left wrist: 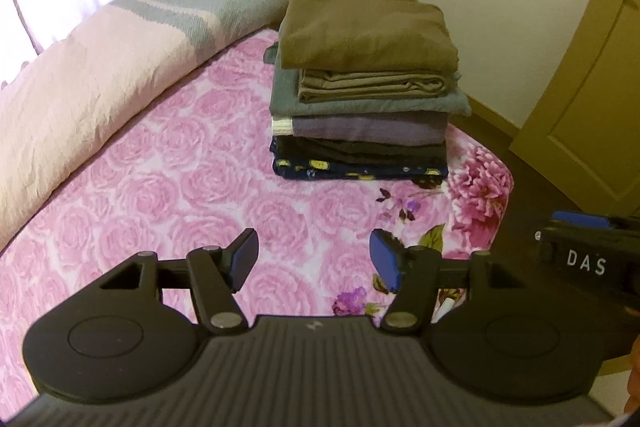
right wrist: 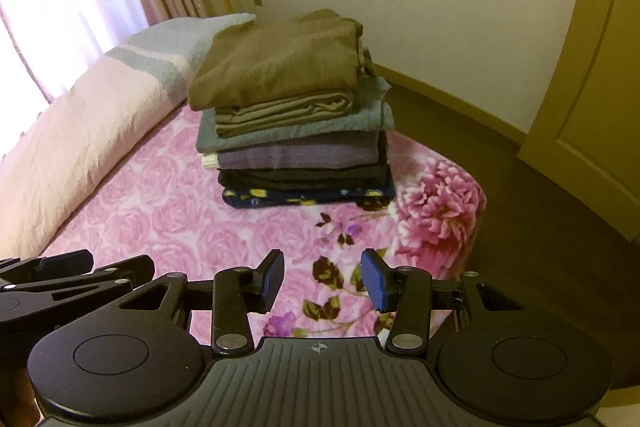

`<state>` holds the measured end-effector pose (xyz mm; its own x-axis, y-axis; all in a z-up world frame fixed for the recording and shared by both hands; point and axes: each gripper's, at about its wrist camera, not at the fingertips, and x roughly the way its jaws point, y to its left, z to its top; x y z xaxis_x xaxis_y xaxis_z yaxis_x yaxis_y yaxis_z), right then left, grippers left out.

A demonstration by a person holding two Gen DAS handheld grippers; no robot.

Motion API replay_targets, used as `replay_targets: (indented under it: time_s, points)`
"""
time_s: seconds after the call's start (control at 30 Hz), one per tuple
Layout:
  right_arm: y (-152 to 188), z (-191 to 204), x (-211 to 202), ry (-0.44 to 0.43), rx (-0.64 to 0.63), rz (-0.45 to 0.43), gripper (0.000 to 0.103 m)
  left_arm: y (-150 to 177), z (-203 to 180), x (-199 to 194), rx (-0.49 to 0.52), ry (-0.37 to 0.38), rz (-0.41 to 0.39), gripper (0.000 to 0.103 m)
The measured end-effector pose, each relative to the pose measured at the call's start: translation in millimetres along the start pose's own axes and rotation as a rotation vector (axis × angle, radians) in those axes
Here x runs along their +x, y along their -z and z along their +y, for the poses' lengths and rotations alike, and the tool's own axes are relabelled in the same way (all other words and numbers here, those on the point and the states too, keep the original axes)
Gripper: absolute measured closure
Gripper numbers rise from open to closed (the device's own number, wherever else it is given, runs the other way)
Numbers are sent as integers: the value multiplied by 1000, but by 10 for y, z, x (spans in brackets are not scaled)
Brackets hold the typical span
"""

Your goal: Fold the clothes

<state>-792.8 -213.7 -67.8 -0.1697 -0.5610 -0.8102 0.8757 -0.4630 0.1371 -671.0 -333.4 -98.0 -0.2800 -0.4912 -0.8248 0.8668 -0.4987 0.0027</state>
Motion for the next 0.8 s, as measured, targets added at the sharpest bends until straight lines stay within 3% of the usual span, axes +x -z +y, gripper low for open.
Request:
replay_targets:
  time_s: [0.8]
  points:
    - [-166,-94,446,22,17,53,57,-261,-54,371,6,9,35,45]
